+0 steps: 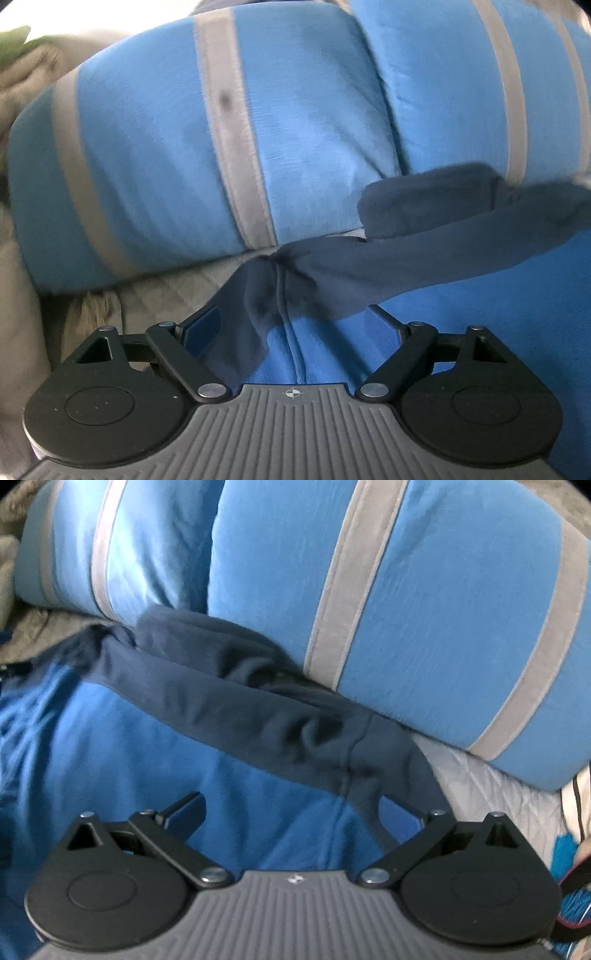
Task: Fold clothes
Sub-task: 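Open both tools to release the hood edge, then raise both tools up and away from the hoodie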
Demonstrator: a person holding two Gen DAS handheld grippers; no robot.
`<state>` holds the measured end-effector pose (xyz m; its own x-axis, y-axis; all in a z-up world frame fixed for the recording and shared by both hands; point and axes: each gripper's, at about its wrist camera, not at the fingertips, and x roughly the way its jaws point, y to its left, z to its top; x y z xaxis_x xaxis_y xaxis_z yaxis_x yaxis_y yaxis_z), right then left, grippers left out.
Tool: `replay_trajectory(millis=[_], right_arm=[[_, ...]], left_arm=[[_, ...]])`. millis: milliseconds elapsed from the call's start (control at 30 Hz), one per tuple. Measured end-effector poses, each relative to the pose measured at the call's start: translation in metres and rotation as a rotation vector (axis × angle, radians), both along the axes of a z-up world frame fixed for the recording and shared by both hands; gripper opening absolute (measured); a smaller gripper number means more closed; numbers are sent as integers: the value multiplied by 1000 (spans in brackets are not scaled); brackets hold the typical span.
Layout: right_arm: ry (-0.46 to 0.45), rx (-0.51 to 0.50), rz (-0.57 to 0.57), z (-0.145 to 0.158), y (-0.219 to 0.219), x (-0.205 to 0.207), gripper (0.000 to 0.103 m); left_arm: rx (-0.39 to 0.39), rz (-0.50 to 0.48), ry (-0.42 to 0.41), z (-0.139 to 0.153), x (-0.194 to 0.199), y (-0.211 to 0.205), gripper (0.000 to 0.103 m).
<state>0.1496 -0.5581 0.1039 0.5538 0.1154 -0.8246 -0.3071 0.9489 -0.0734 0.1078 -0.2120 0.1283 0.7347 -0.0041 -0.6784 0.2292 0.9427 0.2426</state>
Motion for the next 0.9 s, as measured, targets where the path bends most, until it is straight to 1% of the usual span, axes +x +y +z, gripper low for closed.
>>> replay_trajectory(millis=[100,167,233,333,500,667,800,900], right_arm=[[-7,36,-11,9,1,-16,103],[-21,35,-12,16,2,-30,103],[-33,32,-13,27,3,-47,103],[-40,53,-40,35,1,-61,103],[-62,74,-78,50,-2,-78,103],[-108,39,-84,67,0,-91,103],[-149,59,-99,88,-4,-100,103],[-183,73,-110,107,-7,-106,103]], left_arm=[[-64,52,-9,12,-13,10,86],[-99,83,-22,21,-23,17,86],[-131,100,-28,24,-27,21,86],[-187,113,-24,35,-38,28,86],[-223,115,-41,54,-59,33,86],[-252,96,-59,71,-72,36,86],[-273,74,-82,86,-83,37,86],[-304,67,-111,103,-93,41,86]])
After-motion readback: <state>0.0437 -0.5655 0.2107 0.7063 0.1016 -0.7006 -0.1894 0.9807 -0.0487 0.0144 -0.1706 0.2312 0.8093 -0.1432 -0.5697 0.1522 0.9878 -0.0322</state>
